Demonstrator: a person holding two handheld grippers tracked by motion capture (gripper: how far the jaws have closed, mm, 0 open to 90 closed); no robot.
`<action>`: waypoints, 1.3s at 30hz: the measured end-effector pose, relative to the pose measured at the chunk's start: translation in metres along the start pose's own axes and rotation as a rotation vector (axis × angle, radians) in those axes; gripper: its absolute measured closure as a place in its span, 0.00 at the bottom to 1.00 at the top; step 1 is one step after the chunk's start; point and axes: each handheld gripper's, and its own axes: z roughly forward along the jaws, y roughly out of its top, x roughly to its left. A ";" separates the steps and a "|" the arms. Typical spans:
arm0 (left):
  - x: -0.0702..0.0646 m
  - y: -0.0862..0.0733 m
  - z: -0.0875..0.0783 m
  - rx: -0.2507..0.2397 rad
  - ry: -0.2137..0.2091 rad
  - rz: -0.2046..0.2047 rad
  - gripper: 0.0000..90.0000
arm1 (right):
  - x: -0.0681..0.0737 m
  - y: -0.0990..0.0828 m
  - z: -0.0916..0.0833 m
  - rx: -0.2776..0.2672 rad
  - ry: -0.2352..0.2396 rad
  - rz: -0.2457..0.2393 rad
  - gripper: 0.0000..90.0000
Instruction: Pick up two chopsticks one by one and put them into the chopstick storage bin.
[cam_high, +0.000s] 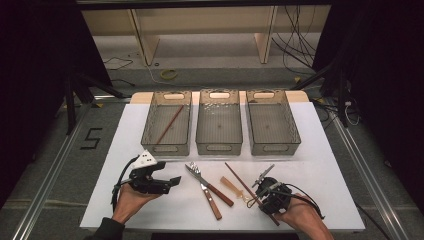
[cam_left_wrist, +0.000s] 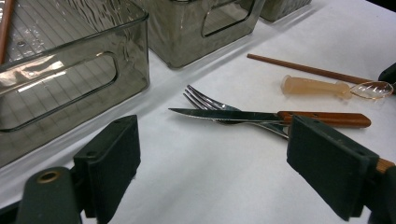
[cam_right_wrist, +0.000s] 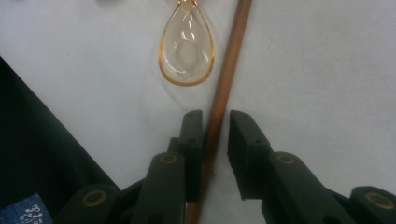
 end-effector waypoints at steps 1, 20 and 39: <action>0.000 0.000 0.000 0.000 0.000 0.000 0.19 | 0.000 0.000 0.000 0.000 0.000 0.000 0.85; -0.001 -0.003 0.001 0.011 -0.008 0.008 0.19 | -0.008 0.004 0.001 0.039 -0.008 0.038 0.93; 0.000 -0.003 0.001 0.002 -0.010 0.002 0.19 | -0.011 0.002 -0.009 -0.012 -0.002 0.021 0.93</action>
